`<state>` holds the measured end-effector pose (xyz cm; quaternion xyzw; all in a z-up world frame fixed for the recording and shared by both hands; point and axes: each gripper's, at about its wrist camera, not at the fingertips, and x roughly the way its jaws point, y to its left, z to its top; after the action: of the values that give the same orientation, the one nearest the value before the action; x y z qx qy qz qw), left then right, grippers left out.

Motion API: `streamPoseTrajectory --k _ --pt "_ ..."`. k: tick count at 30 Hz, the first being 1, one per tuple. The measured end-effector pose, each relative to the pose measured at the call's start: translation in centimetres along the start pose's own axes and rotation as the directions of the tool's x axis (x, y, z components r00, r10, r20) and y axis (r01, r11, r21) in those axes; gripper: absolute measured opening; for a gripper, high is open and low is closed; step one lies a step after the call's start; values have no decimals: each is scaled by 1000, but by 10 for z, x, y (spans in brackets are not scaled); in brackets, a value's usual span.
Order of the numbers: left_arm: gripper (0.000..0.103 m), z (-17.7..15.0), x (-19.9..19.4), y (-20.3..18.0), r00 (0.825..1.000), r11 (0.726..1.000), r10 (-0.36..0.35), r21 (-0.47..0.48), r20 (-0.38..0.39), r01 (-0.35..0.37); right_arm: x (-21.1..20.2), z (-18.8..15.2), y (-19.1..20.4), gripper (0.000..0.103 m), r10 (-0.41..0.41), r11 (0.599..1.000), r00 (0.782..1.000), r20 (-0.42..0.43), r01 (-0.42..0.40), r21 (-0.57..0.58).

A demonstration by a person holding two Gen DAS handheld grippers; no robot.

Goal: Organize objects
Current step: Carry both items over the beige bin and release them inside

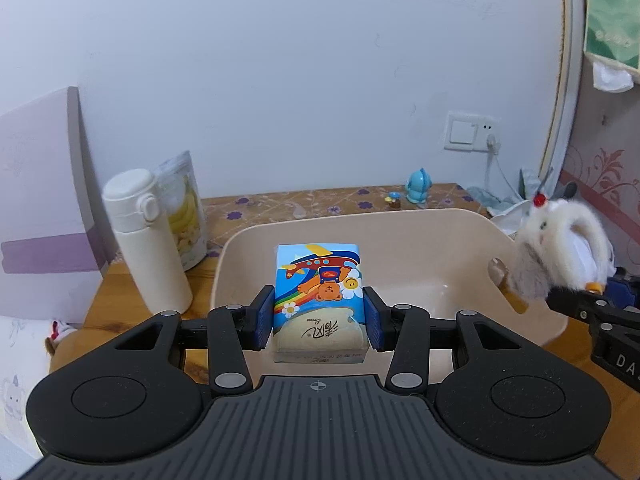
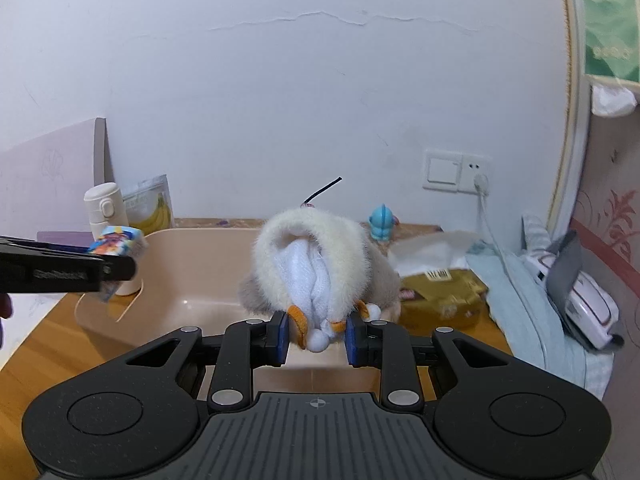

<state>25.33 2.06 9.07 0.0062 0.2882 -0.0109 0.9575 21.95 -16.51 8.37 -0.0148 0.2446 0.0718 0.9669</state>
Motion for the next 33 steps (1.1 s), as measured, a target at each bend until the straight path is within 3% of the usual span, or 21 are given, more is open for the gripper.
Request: streamPoseTrajectory --k 7,13,21,27,29,33 --pt "46 4 34 -5 998 1000 -12 -21 -66 11 28 14 12 26 -1 999 1000 -16 1 -45" --pt "46 2 57 -10 991 1000 -22 -18 -133 20 54 17 22 27 1 996 997 -83 -9 -90" --pt "47 -9 82 -10 964 999 -45 -32 -260 38 80 10 32 28 -31 983 981 -193 -5 -183" --pt "48 -13 86 -6 964 999 -28 -43 -264 17 93 2 34 31 -26 983 967 -253 -22 -185" --pt "58 -13 82 -5 968 999 -19 -32 -249 12 93 2 32 44 -31 985 966 -257 -15 -174" --pt "72 -10 68 -6 980 1000 -3 -17 -200 0 85 4 29 58 -43 986 969 -245 1 -169"
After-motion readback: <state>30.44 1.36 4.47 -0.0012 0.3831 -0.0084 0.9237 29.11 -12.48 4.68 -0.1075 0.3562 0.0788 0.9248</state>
